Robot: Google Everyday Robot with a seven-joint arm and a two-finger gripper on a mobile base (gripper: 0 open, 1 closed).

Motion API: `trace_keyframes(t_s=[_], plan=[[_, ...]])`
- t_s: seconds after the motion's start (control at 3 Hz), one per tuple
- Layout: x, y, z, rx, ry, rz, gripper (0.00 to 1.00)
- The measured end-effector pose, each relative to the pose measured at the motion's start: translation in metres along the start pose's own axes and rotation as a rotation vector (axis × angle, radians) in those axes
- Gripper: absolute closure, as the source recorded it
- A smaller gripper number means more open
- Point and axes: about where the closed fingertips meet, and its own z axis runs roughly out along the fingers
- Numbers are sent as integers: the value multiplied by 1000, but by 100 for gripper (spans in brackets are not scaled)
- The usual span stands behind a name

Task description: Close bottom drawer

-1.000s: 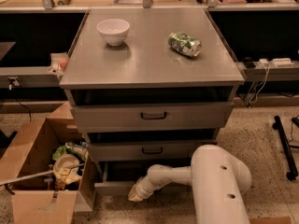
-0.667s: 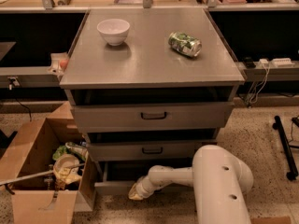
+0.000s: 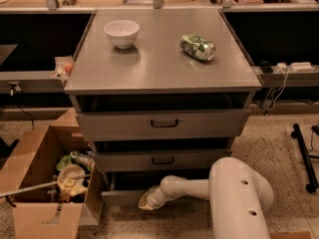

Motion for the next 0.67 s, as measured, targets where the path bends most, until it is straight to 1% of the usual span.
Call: trace_keyframes(t_s=[0.33, 0.67], plan=[[2, -5, -1, 12, -8, 5, 100], [2, -5, -1, 12, -8, 5, 82]])
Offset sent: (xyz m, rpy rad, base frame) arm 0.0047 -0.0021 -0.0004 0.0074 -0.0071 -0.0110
